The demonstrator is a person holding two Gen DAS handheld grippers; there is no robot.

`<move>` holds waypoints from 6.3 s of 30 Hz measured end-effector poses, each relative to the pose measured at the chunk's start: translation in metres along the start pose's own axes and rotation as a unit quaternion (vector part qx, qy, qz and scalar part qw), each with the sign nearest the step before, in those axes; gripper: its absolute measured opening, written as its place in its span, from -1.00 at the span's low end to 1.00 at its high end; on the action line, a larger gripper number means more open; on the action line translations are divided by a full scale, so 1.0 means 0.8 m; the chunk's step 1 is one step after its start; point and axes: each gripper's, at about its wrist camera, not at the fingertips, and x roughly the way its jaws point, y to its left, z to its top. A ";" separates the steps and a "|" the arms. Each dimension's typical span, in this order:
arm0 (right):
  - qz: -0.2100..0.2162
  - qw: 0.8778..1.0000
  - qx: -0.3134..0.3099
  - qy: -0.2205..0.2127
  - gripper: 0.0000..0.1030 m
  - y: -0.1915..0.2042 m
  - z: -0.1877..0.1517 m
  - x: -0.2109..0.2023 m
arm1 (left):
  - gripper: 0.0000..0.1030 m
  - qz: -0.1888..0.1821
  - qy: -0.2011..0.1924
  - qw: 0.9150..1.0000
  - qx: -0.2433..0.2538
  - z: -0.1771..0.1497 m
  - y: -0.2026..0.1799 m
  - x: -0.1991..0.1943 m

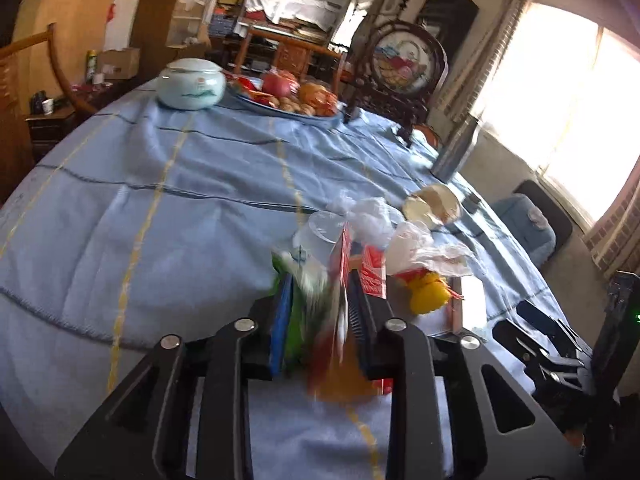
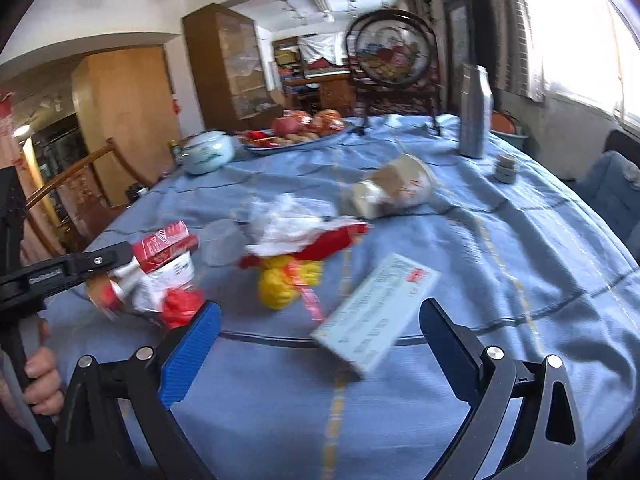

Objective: Collect trash
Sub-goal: 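Lift the red box with the left tool while the right tool grasps the green packet, then drop the red box from the left tool into the wastebasket while the right tool drops the green packet, then move both tools back over the table toward the remaining trash, then grasp the red tangled string with the left tool while the right tool grasps the white medicine box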

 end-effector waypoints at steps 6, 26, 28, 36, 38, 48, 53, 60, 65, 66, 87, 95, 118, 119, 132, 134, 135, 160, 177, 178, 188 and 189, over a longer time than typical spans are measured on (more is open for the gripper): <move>0.053 0.998 -0.040 0.011 0.56 0.049 -0.003 0.002 | -0.45 0.001 0.006 0.999 -0.042 -0.007 0.035 -0.009; 0.050 0.999 -0.017 0.007 0.53 0.035 -0.011 -0.010 | -0.46 -0.017 0.036 0.998 0.051 -0.083 -0.023 -0.017; 0.050 0.999 -0.018 0.005 0.53 0.033 -0.011 -0.012 | -0.78 -0.023 0.034 0.998 0.039 -0.081 -0.019 -0.018; 0.057 0.998 -0.011 0.000 0.53 0.030 -0.009 -0.016 | -0.95 -0.073 -0.050 0.995 0.036 -0.048 -0.023 -0.092; 0.067 0.998 -0.013 0.007 0.53 0.036 -0.009 -0.012 | -0.95 -0.050 -0.067 0.996 0.038 -0.042 -0.019 -0.104; 0.144 0.986 -0.063 0.056 0.54 0.134 0.008 0.032 | -0.95 0.040 -0.108 0.993 -0.018 -0.052 0.067 -0.151; 0.134 0.985 -0.084 0.073 0.54 0.176 0.020 0.059 | -0.95 0.060 -0.110 0.991 -0.036 -0.059 0.098 -0.161; 0.112 0.983 -0.091 0.118 -0.67 0.197 0.007 0.092 | -0.95 0.070 -0.108 0.990 -0.055 -0.068 0.127 -0.170; 0.131 0.985 -0.095 0.064 -0.75 0.204 0.022 0.050 | -0.95 0.083 -0.117 0.988 -0.062 -0.072 0.134 -0.190; 0.137 0.984 -0.099 0.051 -0.74 0.208 0.026 0.037 | -0.95 0.086 -0.121 0.987 -0.063 -0.072 0.135 -0.197; 0.272 0.951 -0.145 0.018 -0.74 0.294 0.000 -0.091 | -0.94 0.269 -0.112 0.955 -0.060 -0.168 0.170 -0.360; 0.300 0.932 -0.194 0.066 -0.74 0.377 -0.033 -0.089 | -0.38 0.272 -0.061 0.951 -0.134 -0.234 0.248 -0.351; 0.341 0.875 -0.305 0.159 0.12 0.554 -0.123 -0.013 | 0.69 0.345 -0.076 0.902 -0.248 -0.306 0.341 -0.390; 0.339 0.877 -0.302 0.155 0.15 0.548 -0.121 -0.016 | 0.69 0.342 -0.076 0.904 -0.247 -0.304 0.340 -0.386; 0.285 0.927 -0.236 0.057 0.56 0.419 -0.066 -0.073 | 0.81 0.311 -0.094 0.938 -0.118 -0.227 0.225 -0.360; 0.272 0.938 -0.214 0.036 0.64 0.384 -0.057 -0.086 | 0.83 0.301 -0.095 0.944 -0.090 -0.212 0.196 -0.348; 0.263 0.943 -0.203 0.024 0.68 0.365 -0.052 -0.091 | 0.83 0.296 -0.095 0.947 -0.082 -0.208 0.186 -0.343; -0.076 0.991 0.044 -0.096 0.89 -0.071 -0.034 -0.090 | 0.87 0.064 0.006 0.996 0.069 -0.067 -0.089 -0.053; -0.092 0.994 0.043 -0.050 0.89 -0.078 -0.023 -0.042 | 0.87 0.102 0.097 0.987 0.078 -0.044 -0.083 0.083; -0.092 0.994 0.040 -0.047 0.89 -0.075 -0.021 -0.039 | 0.87 0.111 0.095 0.986 0.077 -0.041 -0.076 0.080; -0.094 0.995 -0.008 0.031 0.89 -0.026 -0.007 0.019 | 0.87 0.132 0.064 0.989 -0.006 -0.035 0.014 0.035; -0.099 0.994 -0.014 0.038 0.89 -0.020 -0.005 0.025 | 0.87 0.130 0.064 0.989 -0.004 -0.038 0.014 0.037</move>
